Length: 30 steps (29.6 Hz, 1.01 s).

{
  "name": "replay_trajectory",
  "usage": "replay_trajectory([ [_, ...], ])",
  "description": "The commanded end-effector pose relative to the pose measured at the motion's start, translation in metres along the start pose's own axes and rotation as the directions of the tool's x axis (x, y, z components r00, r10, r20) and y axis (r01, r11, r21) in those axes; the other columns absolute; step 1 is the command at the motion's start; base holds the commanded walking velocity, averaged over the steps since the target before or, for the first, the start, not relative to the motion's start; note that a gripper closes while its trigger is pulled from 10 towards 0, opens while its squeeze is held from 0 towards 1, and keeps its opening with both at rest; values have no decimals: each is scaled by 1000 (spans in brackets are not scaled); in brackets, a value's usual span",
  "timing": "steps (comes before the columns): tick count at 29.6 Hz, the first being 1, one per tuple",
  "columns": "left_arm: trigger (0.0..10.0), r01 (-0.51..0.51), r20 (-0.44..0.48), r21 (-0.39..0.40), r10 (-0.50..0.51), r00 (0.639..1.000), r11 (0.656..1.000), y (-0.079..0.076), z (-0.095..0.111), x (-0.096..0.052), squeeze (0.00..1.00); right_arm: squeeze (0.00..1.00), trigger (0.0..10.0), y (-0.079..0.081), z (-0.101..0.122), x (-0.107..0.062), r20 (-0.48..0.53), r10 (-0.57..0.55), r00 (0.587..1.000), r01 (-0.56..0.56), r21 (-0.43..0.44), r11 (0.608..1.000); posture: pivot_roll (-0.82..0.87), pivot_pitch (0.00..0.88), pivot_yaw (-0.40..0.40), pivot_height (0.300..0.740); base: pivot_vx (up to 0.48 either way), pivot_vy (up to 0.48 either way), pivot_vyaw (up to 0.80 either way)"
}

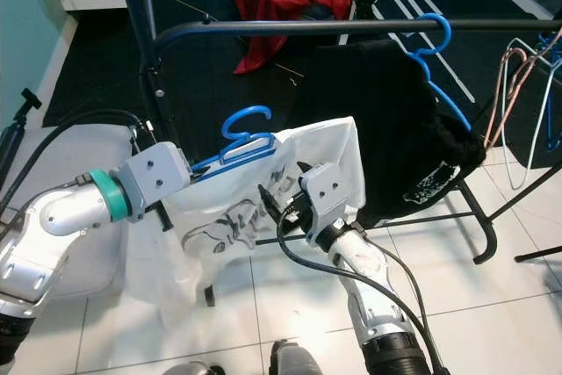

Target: Hang hanger

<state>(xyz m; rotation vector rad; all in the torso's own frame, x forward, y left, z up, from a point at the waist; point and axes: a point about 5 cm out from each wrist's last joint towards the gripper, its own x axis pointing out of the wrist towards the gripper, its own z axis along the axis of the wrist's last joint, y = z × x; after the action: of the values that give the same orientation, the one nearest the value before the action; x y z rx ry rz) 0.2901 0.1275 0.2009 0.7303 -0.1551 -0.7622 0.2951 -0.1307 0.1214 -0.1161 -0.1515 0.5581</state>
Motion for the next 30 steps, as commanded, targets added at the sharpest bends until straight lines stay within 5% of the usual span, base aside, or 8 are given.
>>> replay_trajectory([
  [1,10000,-3,35,6,2,999,1000,2,8,-1,0,1000,10000,4,-3,1,-7,18,1000,-18,31,999,-63,71,47,740,0,0,0],
  [5,10000,-2,35,5,2,999,1000,2,9,-1,0,1000,10000,8,-3,4,-13,39,999,-38,56,998,-63,71,47,740,0,0,0],
  [6,10000,-2,35,4,2,999,1000,2,9,-1,0,643,10000,8,-6,5,-30,31,999,-29,57,998,-61,71,47,740,0,0,0],
  [7,10000,-2,37,4,2,999,1000,2,10,-1,0,0,10000,4,-11,6,-61,-7,998,9,37,999,-60,70,47,740,0,0,0],
  [16,10000,2,46,0,-2,999,1000,3,13,-2,0,0,10000,-22,-16,14,-83,-209,974,207,-26,978,-53,66,49,740,0,0,0],
  [18,10000,3,46,0,-3,999,1000,3,13,-2,0,0,0,-33,-9,18,-44,-269,962,268,-39,963,-50,63,50,740,0,0,0],
  [30,10000,-5,20,1,5,1000,1000,2,7,1,0,0,0,-44,1,12,35,-312,950,313,-62,948,-61,63,49,740,0,0,0],
])
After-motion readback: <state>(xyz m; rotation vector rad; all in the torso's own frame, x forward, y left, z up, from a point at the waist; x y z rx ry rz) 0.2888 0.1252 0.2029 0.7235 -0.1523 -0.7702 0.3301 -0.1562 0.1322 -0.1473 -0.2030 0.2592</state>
